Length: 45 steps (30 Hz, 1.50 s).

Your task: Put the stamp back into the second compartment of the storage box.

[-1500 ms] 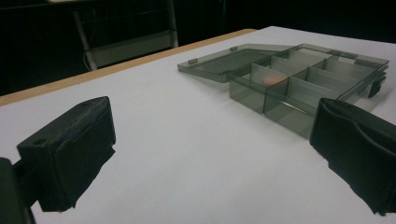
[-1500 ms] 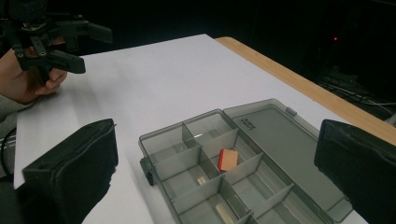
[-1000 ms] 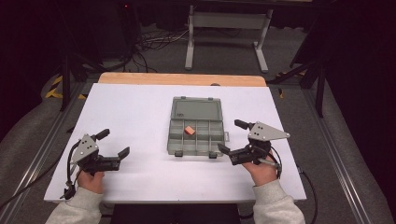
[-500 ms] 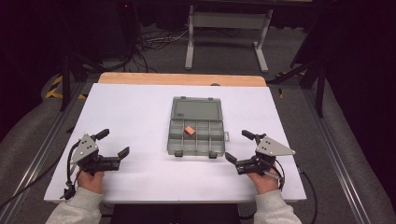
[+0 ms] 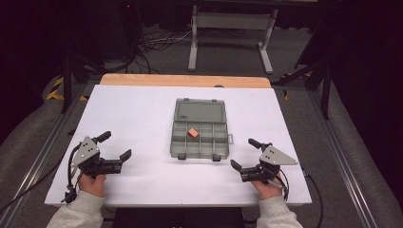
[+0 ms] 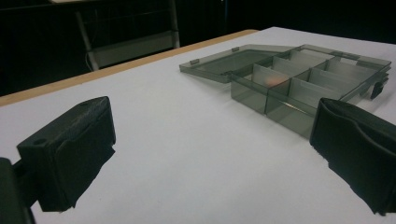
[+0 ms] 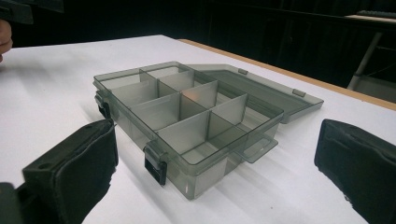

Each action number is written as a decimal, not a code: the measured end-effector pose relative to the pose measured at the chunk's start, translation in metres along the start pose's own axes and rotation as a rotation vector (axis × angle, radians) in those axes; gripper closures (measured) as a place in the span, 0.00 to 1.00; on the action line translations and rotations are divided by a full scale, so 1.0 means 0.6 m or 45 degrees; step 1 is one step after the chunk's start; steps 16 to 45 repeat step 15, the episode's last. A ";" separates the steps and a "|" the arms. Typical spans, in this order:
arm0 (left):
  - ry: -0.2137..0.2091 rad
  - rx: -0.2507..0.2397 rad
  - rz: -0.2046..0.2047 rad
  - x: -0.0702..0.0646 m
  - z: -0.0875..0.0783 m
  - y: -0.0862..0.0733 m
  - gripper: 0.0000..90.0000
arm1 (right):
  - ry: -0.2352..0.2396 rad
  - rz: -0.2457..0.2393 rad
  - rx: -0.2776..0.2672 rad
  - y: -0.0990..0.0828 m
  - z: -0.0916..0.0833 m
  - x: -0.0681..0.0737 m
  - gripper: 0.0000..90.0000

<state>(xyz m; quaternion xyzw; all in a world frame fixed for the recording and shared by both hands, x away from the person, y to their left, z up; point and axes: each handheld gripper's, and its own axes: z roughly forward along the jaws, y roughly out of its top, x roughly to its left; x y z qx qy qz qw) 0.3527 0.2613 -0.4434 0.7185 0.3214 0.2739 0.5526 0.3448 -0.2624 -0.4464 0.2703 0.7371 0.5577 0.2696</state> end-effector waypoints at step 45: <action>-0.001 0.000 -0.001 0.000 0.000 0.000 0.01 | -0.034 0.077 -0.021 -0.004 -0.005 -0.007 0.00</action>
